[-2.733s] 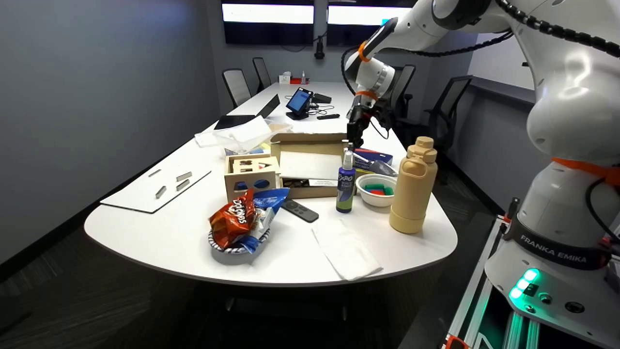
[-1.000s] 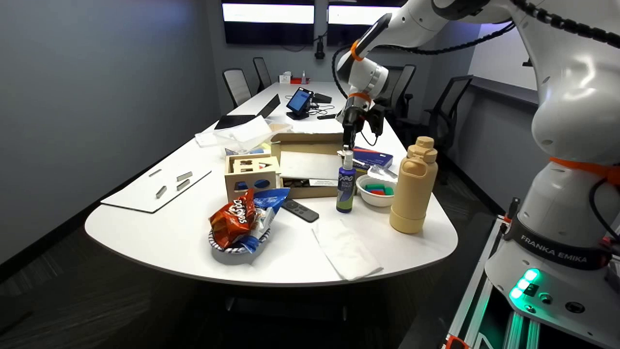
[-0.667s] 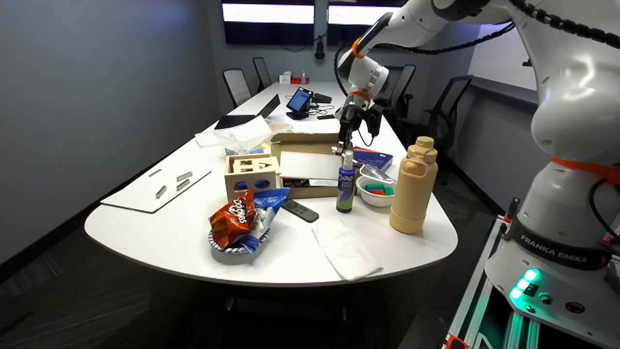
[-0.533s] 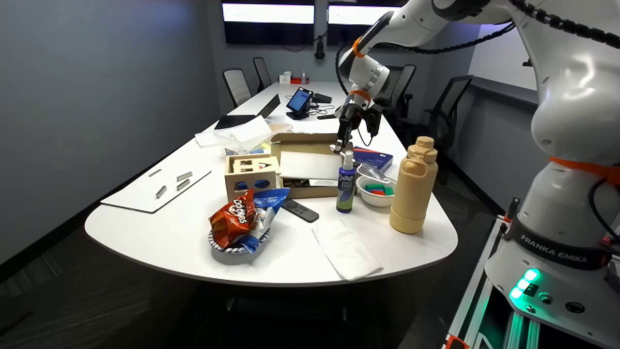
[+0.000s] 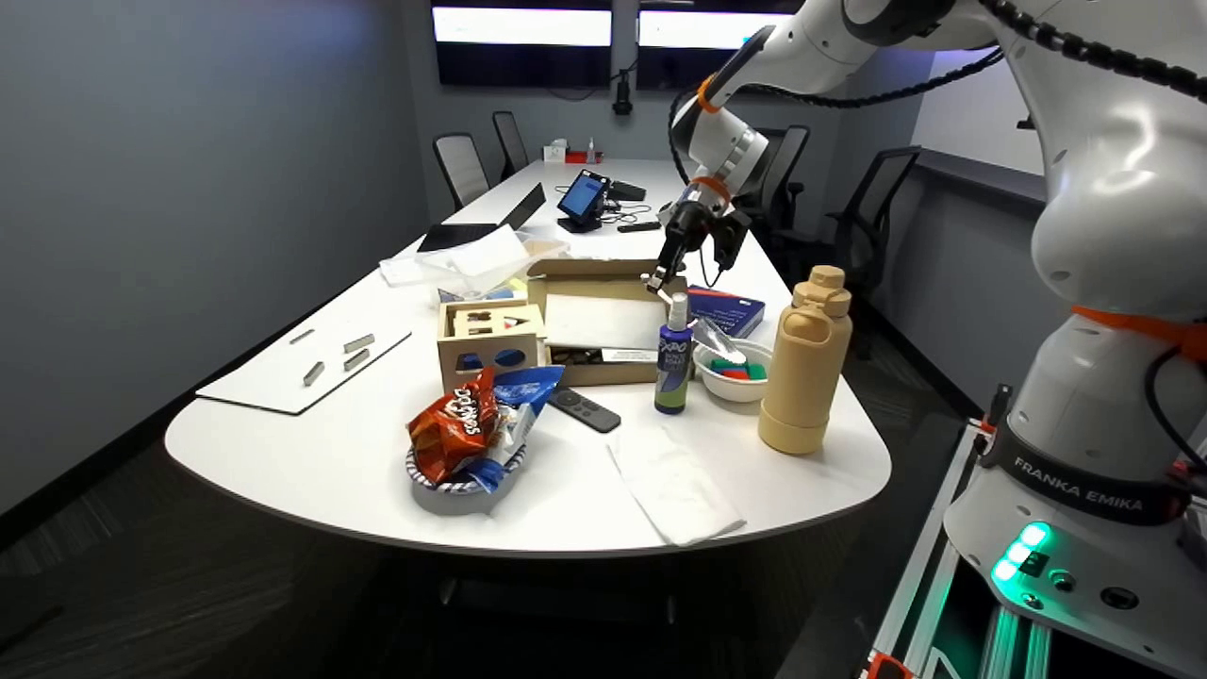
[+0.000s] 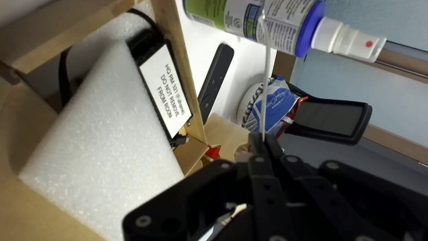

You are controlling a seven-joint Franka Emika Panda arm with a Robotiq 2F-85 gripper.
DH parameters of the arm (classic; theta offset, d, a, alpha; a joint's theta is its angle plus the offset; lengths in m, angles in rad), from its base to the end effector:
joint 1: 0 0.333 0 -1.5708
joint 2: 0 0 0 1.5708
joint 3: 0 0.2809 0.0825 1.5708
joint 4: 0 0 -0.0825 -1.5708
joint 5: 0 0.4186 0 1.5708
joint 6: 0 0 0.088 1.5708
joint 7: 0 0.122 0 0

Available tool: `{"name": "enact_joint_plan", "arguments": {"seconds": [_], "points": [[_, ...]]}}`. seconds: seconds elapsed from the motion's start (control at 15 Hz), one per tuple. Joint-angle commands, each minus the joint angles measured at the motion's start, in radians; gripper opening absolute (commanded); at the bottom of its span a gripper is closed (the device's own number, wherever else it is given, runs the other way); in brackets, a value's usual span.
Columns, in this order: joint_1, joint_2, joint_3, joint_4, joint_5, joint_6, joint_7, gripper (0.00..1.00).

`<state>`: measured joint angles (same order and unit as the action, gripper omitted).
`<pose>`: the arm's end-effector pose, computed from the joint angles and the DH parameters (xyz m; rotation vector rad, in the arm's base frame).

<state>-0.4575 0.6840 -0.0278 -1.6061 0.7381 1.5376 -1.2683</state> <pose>0.5813 -0.2107 0.1588 -2.0815 -0.5376 -0.0864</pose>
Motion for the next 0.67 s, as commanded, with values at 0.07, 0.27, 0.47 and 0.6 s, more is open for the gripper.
{"name": "enact_joint_plan", "arguments": {"seconds": [0.07,0.27,0.47,0.6], "points": [[-0.011,0.030,-0.016,0.035,0.055,-0.013,-0.090,0.01],[-0.018,0.039,-0.027,0.048,0.050,-0.021,-0.145,0.01],[-0.025,0.047,-0.034,0.058,0.048,-0.033,-0.195,0.01],[-0.031,0.055,-0.036,0.065,0.046,-0.045,-0.227,0.01]]}}
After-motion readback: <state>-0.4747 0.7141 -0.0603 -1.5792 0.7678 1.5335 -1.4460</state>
